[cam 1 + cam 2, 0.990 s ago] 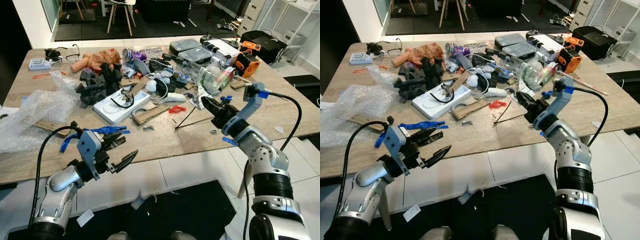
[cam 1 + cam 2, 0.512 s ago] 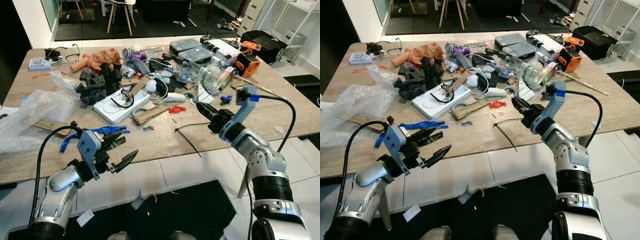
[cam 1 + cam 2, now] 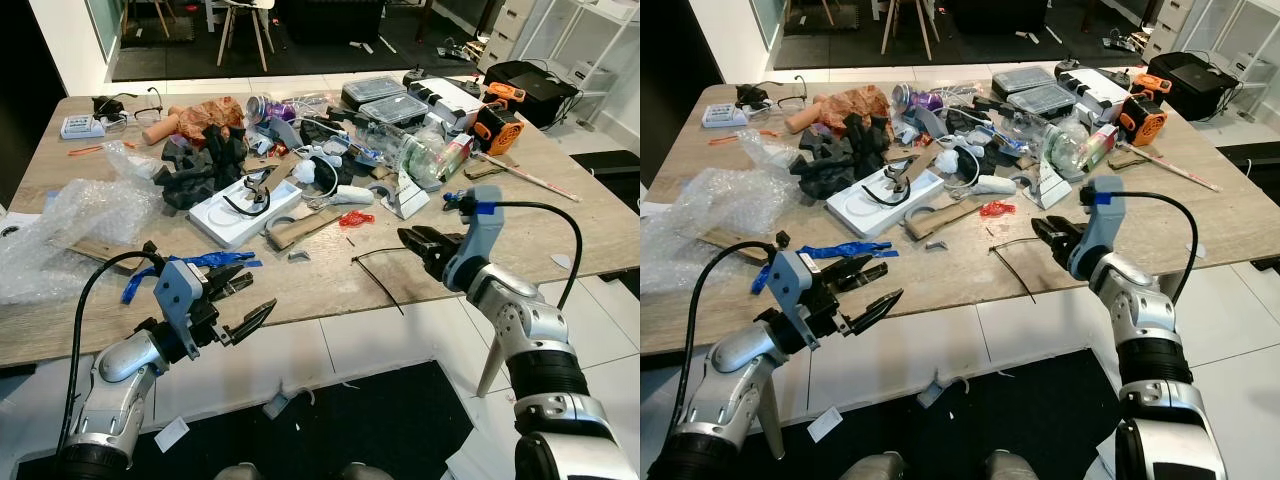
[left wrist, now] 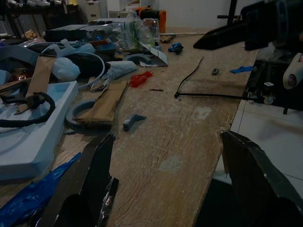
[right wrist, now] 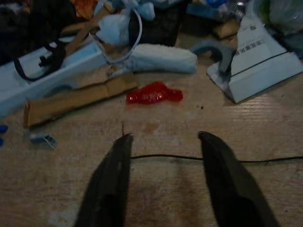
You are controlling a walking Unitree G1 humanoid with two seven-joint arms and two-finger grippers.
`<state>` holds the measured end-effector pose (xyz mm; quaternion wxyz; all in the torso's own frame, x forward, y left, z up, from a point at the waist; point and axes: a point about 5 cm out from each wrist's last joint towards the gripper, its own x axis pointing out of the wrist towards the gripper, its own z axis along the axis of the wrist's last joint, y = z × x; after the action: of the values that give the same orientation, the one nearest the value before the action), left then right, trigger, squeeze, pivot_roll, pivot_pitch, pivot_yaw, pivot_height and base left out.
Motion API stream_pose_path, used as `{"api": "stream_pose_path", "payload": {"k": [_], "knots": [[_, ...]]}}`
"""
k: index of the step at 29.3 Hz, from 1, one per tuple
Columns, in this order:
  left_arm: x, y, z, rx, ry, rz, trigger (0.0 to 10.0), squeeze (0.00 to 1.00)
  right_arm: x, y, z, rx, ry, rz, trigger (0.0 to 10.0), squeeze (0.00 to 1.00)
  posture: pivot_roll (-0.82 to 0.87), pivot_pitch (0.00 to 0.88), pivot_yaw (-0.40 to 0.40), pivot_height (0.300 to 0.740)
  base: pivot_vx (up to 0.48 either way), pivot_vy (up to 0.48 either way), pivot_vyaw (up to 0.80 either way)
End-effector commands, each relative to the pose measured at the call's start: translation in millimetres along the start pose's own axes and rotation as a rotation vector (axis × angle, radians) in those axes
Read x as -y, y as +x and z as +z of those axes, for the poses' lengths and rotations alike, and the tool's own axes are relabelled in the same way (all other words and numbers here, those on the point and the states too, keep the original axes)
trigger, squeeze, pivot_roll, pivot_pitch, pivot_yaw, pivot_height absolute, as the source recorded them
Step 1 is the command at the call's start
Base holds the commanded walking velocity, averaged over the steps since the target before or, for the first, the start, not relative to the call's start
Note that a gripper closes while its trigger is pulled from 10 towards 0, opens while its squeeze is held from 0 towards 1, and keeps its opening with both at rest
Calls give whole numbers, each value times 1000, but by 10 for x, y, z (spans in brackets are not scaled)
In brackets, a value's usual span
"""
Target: Picking trash to rubbish bin
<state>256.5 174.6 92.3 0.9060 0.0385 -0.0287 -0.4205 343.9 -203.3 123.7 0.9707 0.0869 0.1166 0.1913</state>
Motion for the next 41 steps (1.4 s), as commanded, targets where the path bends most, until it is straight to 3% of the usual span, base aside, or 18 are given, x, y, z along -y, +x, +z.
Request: {"api": "stream_pose_path", "payload": {"k": [1, 8, 13, 14, 15, 16, 24, 30, 34, 35, 36, 37, 41], "knots": [[16, -20, -30, -32, 7, -17, 10000, 0, 31, 12, -57, -34, -27, -24, 10000, 1000, 38, 0, -43, 740, 0, 0, 0], [16, -20, -30, -32, 7, -17, 10000, 0, 31, 12, -57, -34, -27, -24, 10000, 1000, 38, 0, -43, 740, 0, 0, 0], [22, -19, -57, -40, 7, -21, 10000, 0, 238, -30, -244, -115, -56, -175, 10000, 1000, 38, 0, -42, 740, 0, 0, 0], [22, -19, -57, -40, 7, -21, 10000, 0, 264, -39, -254, -119, -53, -194, 10000, 831, 38, 0, -42, 740, 0, 0, 0], [21, -20, -57, -41, 8, -21, 10000, 0, 282, -45, -260, -120, -48, -207, 10000, 463, 39, 0, -40, 740, 0, 0, 0], [21, -20, -57, -41, 8, -21, 10000, 0, 295, -52, -264, -121, -47, -214, 10000, 0, 39, 0, -40, 740, 0, 0, 0], [17, -27, -48, -43, 9, -20, 10000, 0, 304, -64, -248, -140, -64, -178, 10000, 0, 41, 0, -39, 740, 0, 0, 0], [23, -24, -32, -42, 9, -22, 10000, 0, 496, -148, -80, -163, -165, -247, 10000, 0, 37, 0, -35, 740, 0, 0, 0], [29, -17, -26, -40, 10, -24, 10000, 0, 531, -160, -29, -143, -200, -273, 10000, 0, 37, 0, -35, 740, 0, 0, 0], [31, -14, -22, -39, 9, -24, 10000, 0, 527, -152, 38, -88, -216, -277, 10000, 0, 35, 0, -35, 740, 0, 0, 0], [27, -17, -7, -31, 6, -18, 10000, 0, 394, -96, 226, 83, -150, -191, 10000, 0, 35, 0, -35, 740, 0, 0, 0], [21, -20, 3, -25, 3, -11, 10000, 0, 316, -76, 295, 143, -122, -137, 10000, 0, 35, 0, -35, 740, 0, 0, 0], [-38, -18, 52, 16, -23, 36, 10000, 0, 144, -25, 352, 197, -101, -38, 10000, 0, 36, 0, -37, 740, 0, 0, 0]]}}
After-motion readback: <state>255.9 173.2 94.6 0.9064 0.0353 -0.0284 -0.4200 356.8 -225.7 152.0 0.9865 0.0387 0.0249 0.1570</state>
